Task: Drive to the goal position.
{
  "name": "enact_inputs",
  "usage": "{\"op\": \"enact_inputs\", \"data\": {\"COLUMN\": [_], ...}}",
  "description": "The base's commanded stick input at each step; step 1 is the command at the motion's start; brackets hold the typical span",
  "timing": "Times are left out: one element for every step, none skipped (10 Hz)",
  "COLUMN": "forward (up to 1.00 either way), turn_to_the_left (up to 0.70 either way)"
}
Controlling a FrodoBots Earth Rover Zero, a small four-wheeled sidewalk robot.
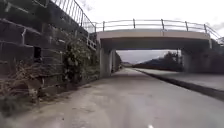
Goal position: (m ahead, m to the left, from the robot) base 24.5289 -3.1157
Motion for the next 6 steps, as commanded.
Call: {"op": "enact_inputs", "data": {"forward": [1.0,1.0,1.0,1.0,1.0,1.0], "turn_to_the_left": [0.0,0.0,0.0,0.0,0.0,0.0]}}
